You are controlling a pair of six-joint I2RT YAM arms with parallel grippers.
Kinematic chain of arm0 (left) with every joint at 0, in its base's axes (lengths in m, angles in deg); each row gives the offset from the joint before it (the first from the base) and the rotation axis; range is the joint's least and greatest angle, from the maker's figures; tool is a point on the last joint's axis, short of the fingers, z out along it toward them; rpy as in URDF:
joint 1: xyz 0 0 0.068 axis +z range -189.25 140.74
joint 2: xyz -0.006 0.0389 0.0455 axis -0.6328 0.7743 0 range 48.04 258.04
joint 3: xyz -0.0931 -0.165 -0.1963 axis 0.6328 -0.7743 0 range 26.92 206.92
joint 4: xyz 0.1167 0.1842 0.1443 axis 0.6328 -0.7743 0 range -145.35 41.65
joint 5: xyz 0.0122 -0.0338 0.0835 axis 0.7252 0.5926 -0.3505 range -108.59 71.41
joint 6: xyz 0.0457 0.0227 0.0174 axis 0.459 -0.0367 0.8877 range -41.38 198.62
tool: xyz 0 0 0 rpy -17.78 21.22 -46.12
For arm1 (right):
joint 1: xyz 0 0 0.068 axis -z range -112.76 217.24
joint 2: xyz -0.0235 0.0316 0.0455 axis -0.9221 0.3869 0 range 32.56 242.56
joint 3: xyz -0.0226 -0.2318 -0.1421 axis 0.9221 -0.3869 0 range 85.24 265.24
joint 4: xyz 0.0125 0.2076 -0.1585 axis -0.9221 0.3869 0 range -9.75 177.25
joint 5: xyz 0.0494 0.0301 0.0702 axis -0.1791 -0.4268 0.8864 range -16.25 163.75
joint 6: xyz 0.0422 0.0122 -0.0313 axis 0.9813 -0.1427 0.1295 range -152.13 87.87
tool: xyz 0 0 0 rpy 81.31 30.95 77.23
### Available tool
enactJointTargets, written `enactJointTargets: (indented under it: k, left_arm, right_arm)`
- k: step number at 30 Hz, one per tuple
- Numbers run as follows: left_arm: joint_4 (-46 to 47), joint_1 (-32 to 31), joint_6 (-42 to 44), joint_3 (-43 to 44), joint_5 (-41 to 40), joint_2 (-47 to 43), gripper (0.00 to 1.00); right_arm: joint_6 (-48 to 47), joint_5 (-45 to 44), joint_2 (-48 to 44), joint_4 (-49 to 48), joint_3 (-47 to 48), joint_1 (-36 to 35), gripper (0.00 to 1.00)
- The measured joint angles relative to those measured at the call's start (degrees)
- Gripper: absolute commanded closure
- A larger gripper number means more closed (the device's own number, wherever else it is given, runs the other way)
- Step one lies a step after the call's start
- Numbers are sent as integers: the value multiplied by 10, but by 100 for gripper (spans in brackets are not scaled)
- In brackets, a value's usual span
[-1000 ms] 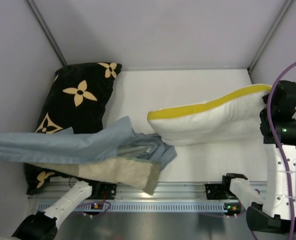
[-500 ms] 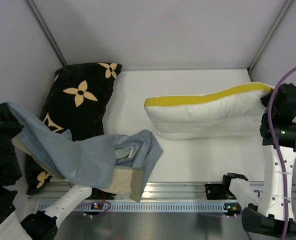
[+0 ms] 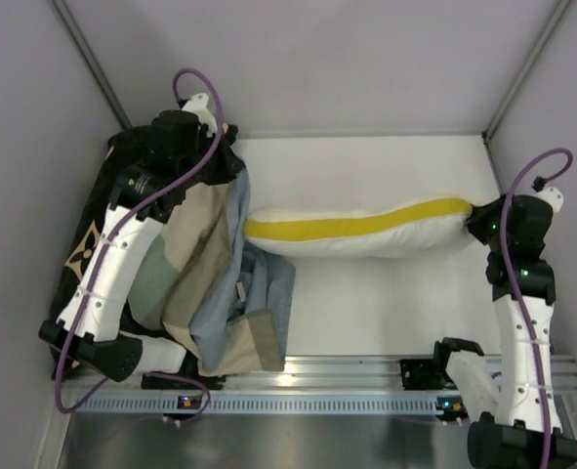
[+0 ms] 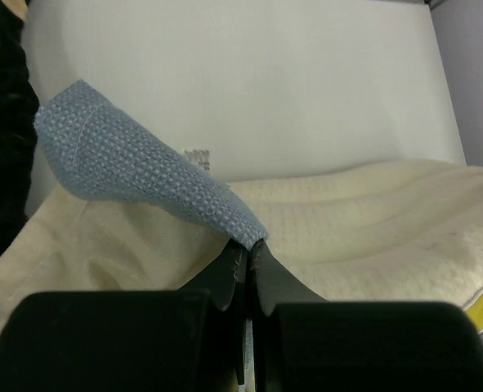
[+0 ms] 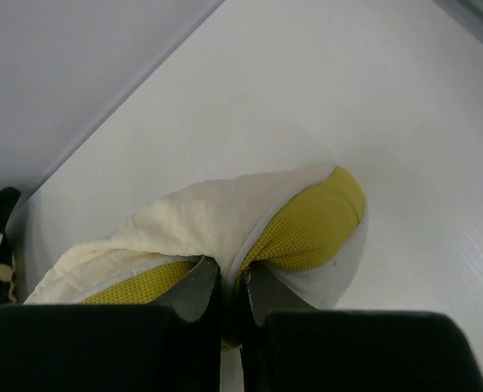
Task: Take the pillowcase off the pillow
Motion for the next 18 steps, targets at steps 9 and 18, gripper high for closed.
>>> enactJointTargets:
  k: [9, 18]
  left_arm:
    - [8, 0, -36, -21, 42, 56, 100]
    - [18, 0, -42, 55, 69, 299, 100]
  right_arm:
    - [31, 163, -89, -12, -158, 0, 90]
    - [21, 260, -89, -2, -266, 1, 47]
